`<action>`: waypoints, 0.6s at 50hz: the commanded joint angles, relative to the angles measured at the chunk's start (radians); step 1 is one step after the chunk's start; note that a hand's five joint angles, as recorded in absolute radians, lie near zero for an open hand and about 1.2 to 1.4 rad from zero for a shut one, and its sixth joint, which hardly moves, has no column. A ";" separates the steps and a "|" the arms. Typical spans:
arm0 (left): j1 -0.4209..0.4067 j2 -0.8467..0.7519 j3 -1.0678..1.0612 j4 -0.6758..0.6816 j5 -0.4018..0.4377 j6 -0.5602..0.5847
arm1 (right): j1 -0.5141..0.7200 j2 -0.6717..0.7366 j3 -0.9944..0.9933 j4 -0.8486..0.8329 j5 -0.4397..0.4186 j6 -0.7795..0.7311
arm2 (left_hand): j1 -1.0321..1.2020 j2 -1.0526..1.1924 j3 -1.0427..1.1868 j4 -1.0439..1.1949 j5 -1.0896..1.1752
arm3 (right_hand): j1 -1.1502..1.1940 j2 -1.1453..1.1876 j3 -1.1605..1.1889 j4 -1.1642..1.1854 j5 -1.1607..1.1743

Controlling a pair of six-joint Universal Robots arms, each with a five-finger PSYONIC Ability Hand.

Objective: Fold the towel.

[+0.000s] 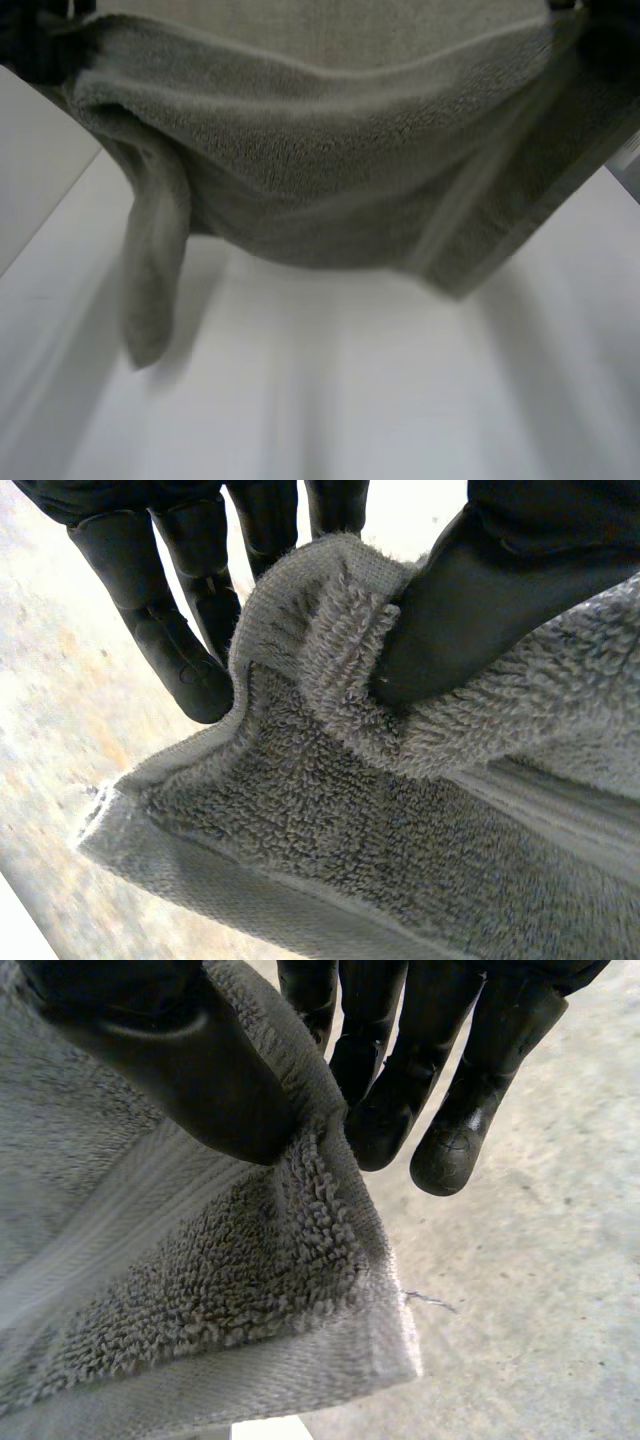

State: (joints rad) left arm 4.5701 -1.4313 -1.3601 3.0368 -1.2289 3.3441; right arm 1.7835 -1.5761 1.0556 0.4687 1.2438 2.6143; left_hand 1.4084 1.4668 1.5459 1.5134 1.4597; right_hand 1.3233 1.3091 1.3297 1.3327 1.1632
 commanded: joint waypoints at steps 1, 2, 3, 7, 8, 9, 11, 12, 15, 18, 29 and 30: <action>-0.003 -0.220 0.047 -0.090 0.000 0.047 | 0.094 0.139 0.006 0.004 0.114 -0.089 | -0.012 -0.071 -0.150 -0.117 -0.238 | 0.073 0.087 0.067 0.064 0.059; -0.003 -0.221 0.047 -0.090 0.000 0.048 | 0.102 0.184 0.009 0.005 0.129 -0.105 | -0.012 -0.071 -0.150 -0.117 -0.238 | 0.073 0.087 0.067 0.064 0.059; -0.005 -0.297 0.056 -0.107 -0.003 0.084 | 0.108 0.235 0.014 0.007 0.140 -0.121 | -0.012 -0.071 -0.150 -0.117 -0.238 | 0.073 0.087 0.067 0.064 0.059; -0.010 -0.419 0.079 -0.125 -0.006 0.156 | 0.122 0.332 0.012 0.007 0.144 -0.158 | -0.012 -0.071 -0.150 -0.117 -0.238 | 0.073 0.087 0.067 0.064 0.059; -0.020 -0.470 0.096 -0.137 -0.006 0.191 | 0.132 0.378 0.004 -0.001 0.144 -0.175 | -0.012 -0.071 -0.150 -0.117 -0.238 | 0.073 0.087 0.067 0.064 0.059; -0.020 -0.471 0.096 -0.138 -0.006 0.192 | 0.143 0.419 -0.014 -0.010 0.151 -0.187 | -0.012 -0.071 -0.150 -0.117 -0.238 | 0.073 0.087 0.067 0.064 0.059; -0.022 -0.556 0.163 -0.162 -0.015 0.259 | 0.154 0.457 -0.057 -0.039 0.158 -0.183 | -0.012 -0.071 -0.150 -0.117 -0.238 | 0.073 0.087 0.067 0.064 0.059; -0.022 -0.557 0.164 -0.162 -0.015 0.259 | 0.154 0.458 -0.057 -0.039 0.158 -0.183 | -0.012 -0.071 -0.150 -0.117 -0.238 | 0.073 0.087 0.067 0.064 0.059; -0.022 -0.597 0.268 -0.165 -0.063 0.290 | 0.171 0.504 -0.138 -0.153 0.191 -0.148 | -0.012 -0.071 -0.150 -0.117 -0.238 | 0.073 0.087 0.067 0.064 0.059; -0.036 -0.592 0.382 -0.150 -0.128 0.279 | 0.178 0.495 -0.167 -0.354 0.249 -0.077 | -0.012 -0.071 -0.150 -0.117 -0.238 | 0.073 0.087 0.067 0.064 0.059; -0.057 -0.399 0.434 0.223 -0.262 0.201 | 0.165 0.225 0.035 -0.803 0.306 0.015 | -0.012 -0.071 -0.150 -0.117 -0.238 | 0.073 0.087 0.067 0.064 0.059; -0.059 -0.379 0.389 0.247 -0.259 0.201 | 0.165 0.225 0.050 -0.773 0.298 0.018 | -0.012 -0.071 -0.150 -0.117 -0.238 | 0.073 0.087 0.067 0.064 0.059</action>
State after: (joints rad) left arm 4.5086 -1.9235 -0.8720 3.1143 -1.4563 3.5782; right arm 1.9595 -1.2750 1.0132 -0.2986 1.5542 2.6265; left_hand 1.4085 1.4823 1.5482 1.5134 1.4597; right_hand 1.3234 1.3295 1.3297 1.3328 1.1633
